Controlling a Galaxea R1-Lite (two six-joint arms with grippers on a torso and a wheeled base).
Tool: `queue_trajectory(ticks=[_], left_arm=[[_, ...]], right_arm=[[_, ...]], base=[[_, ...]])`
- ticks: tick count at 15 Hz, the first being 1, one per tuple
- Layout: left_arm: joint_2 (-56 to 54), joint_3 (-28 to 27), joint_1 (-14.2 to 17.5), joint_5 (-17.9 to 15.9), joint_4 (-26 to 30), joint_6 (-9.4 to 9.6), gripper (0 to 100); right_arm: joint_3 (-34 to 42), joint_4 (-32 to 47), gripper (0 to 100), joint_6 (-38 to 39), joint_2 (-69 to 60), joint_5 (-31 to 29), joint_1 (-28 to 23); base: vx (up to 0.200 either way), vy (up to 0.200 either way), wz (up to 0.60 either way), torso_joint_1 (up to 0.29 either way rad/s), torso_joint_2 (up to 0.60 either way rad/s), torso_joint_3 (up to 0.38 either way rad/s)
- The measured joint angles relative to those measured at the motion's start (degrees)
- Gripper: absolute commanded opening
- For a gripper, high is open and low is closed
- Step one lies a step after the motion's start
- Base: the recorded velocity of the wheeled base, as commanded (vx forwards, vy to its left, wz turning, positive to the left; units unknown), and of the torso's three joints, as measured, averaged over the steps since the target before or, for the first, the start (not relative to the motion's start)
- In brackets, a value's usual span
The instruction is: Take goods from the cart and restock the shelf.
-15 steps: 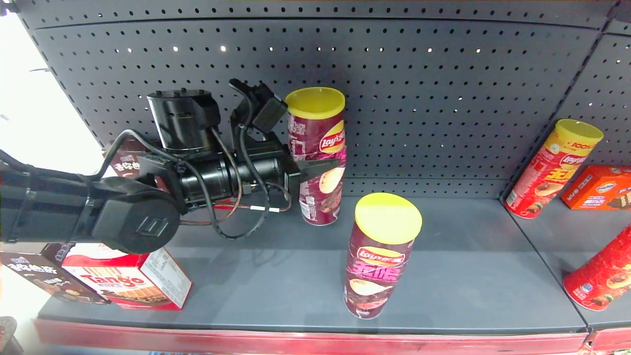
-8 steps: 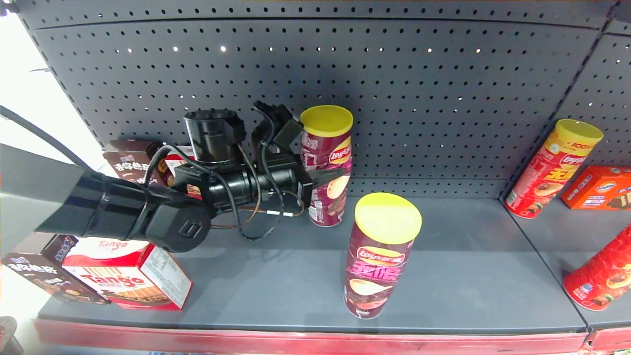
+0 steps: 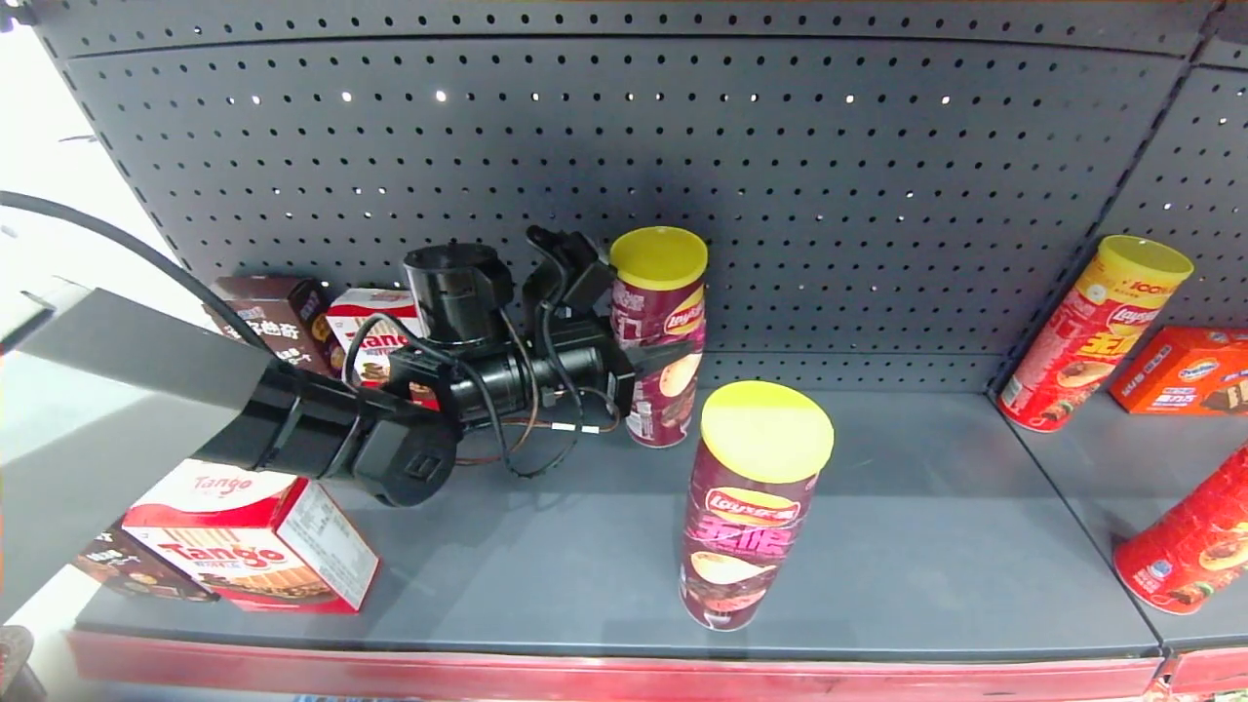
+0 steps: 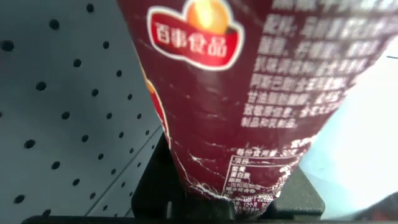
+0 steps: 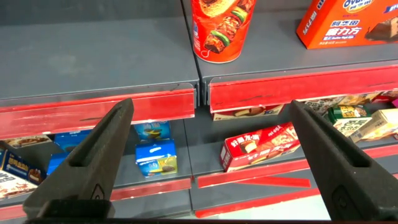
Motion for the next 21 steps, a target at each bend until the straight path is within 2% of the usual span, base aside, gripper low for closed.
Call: queue_trajectory(ticks=[5, 14, 15, 21], left_arm=[[3.1, -3.4, 0.1, 0.0, 0.0, 0.04, 0], [5.9, -4.0, 0.1, 0.0, 0.0, 0.11, 0], [6.0, -4.0, 0.1, 0.0, -0.1, 0.11, 100], [5.0, -3.8, 0.3, 0.1, 2.2, 0.0, 100]], right_arm=[[0.0, 0.0, 100, 0.0, 0.0, 0.0, 0.0], [0.0, 0.0, 100, 0.0, 0.1, 0.0, 0.0], [0.0, 0.0, 100, 0.0, 0.1, 0.0, 0.0], [0.0, 0.0, 100, 0.0, 0.1, 0.0, 0.0]], base=[[0.0, 0.0, 0.0, 0.0, 0.0, 0.0], [0.0, 0.0, 0.0, 0.0, 0.0, 0.0], [0.0, 0.0, 0.0, 0.0, 0.0, 0.0], [0.0, 0.0, 0.0, 0.0, 0.0, 0.0]])
